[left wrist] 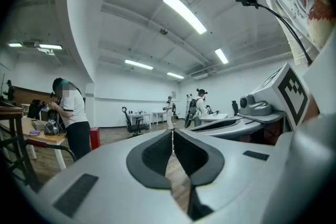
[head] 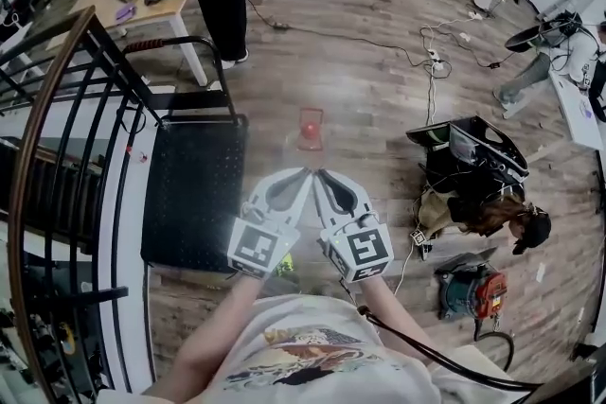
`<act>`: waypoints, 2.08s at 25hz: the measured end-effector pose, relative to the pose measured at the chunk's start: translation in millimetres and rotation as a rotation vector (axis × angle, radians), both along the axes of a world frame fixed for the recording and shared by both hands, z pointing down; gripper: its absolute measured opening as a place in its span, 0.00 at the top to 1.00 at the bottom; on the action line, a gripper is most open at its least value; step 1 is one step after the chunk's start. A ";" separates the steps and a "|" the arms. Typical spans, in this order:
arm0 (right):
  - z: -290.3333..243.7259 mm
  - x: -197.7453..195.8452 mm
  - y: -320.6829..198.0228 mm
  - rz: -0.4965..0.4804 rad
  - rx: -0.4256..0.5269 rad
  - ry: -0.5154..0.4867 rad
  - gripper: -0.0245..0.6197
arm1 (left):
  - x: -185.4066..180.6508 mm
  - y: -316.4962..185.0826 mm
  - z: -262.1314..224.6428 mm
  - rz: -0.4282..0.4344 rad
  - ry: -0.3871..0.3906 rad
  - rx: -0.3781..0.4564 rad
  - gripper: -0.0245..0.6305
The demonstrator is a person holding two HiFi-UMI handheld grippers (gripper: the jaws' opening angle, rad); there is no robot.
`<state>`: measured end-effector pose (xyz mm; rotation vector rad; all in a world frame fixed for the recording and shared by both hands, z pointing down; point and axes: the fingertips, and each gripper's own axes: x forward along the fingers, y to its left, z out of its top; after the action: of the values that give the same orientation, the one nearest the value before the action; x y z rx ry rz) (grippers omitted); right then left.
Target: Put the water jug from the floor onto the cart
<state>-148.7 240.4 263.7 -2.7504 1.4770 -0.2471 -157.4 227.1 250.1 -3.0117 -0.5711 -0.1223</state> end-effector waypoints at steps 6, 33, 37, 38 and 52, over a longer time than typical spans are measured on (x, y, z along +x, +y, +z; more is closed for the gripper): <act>5.6 18.9 -12.1 0.009 -0.018 -0.011 0.92 | 19.1 -11.5 5.6 0.015 -0.022 -0.009 0.94; 57.1 247.3 -46.4 -0.101 -0.061 -0.095 0.91 | 250.1 -45.7 61.1 -0.088 -0.113 0.019 0.94; 70.1 284.4 -52.8 -0.130 -0.066 -0.118 0.91 | 288.2 -51.2 75.1 -0.107 -0.146 0.034 0.94; 73.4 293.5 -54.8 -0.136 -0.070 -0.121 0.91 | 297.5 -53.1 78.4 -0.109 -0.153 0.040 0.94; 160.0 378.3 -77.8 -0.123 -0.126 -0.170 0.91 | 383.3 -77.8 166.9 -0.084 -0.236 0.053 0.94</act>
<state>229.6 162.5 423.7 -2.6530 1.6391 -0.5801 225.9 149.3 417.0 -2.9894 -0.4499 -0.4947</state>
